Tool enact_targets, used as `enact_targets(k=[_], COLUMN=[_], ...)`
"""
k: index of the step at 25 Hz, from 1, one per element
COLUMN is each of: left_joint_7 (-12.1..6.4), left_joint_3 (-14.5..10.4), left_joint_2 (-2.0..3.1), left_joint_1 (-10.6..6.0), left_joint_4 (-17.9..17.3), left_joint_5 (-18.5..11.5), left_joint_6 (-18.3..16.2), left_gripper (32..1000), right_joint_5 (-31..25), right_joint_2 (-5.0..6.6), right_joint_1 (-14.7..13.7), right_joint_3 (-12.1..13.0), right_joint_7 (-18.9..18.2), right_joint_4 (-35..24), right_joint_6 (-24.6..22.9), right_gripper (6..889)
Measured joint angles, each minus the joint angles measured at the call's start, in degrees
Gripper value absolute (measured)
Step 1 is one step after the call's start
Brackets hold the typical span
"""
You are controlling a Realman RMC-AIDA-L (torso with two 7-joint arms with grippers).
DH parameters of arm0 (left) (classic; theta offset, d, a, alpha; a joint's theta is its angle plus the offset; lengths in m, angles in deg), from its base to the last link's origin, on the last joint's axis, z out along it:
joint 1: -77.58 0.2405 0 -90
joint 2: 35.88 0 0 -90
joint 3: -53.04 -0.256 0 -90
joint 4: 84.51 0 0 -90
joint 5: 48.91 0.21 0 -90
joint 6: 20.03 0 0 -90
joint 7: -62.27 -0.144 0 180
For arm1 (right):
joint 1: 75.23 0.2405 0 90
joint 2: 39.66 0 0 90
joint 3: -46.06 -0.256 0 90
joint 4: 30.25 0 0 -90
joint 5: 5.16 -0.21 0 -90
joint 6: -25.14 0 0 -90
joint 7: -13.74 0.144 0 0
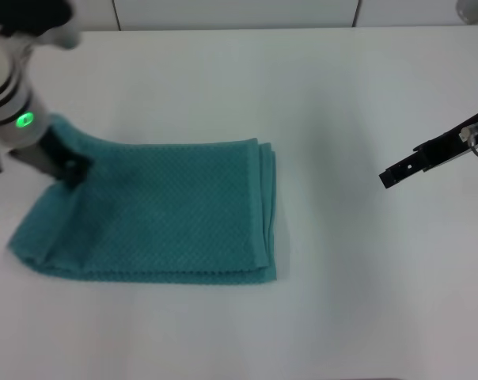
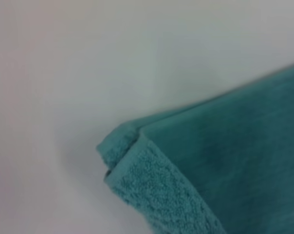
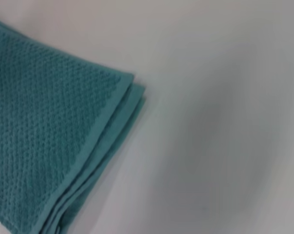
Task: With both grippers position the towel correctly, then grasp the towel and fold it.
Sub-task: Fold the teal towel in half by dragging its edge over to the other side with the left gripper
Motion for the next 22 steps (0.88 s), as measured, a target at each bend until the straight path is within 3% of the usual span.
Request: enact_targets(k=[2, 3, 5, 7, 9, 10, 13, 16, 22], left_joint_7=[0.1, 0.21, 0.41, 0.4, 0.3, 0.21, 0.03, -0.2, -0.61], left_joint_3=[0.06, -0.66, -3.01, -6.09, -10.41, -13.76, -20.52, -23.53, -24.15], left_joint_2=[-1.97, -2.35, -2.61, -2.59, -2.46, -2.37, -2.35, -2.25, -2.16], left_joint_1=[-1.49, -1.91, -2.78, -3.24, -3.2, -3.21, -5.27, -7.39, -7.4], left_joint_4=[-5.28, -7.47, -10.82, -10.82, -9.07, -7.13, 2.06, 9.94, 11.47], left_joint_5=[-2.15, -4.51, -12.53, -21.09, -28.19, -32.02, -36.12, -38.67, -40.79], left_joint_6=[3.23, 3.9, 4.08, 1.06, -4.13, -8.48, -18.17, -23.14, -25.98], left_gripper=[87, 87, 87, 87, 87, 87, 86, 84, 101], right_joint_5=[0.0, 0.0, 0.0, 0.0, 0.0, 0.0, 0.0, 0.0, 0.0], right_joint_2=[0.21, 0.28, 0.36, 0.39, 0.47, 0.51, 0.59, 0.6, 0.6], right_joint_1=[0.07, 0.2, 0.54, 0.99, 1.32, 1.37, 1.47, 2.01, 2.11], right_joint_3=[-0.26, -0.28, -0.29, -0.3, -0.31, -0.32, -0.32, -0.31, -0.31], right_joint_7=[-0.05, -0.04, 0.03, 0.06, 0.03, 0.01, -0.01, -0.08, -0.13], right_joint_4=[0.14, 0.21, 0.49, 0.78, 0.84, 0.86, 1.26, 2.02, 2.25], right_joint_6=[-0.06, -0.15, -0.37, -0.49, -0.55, -0.61, -1.15, -1.84, -1.76], right_gripper=[859, 859, 859, 859, 859, 859, 859, 859, 859])
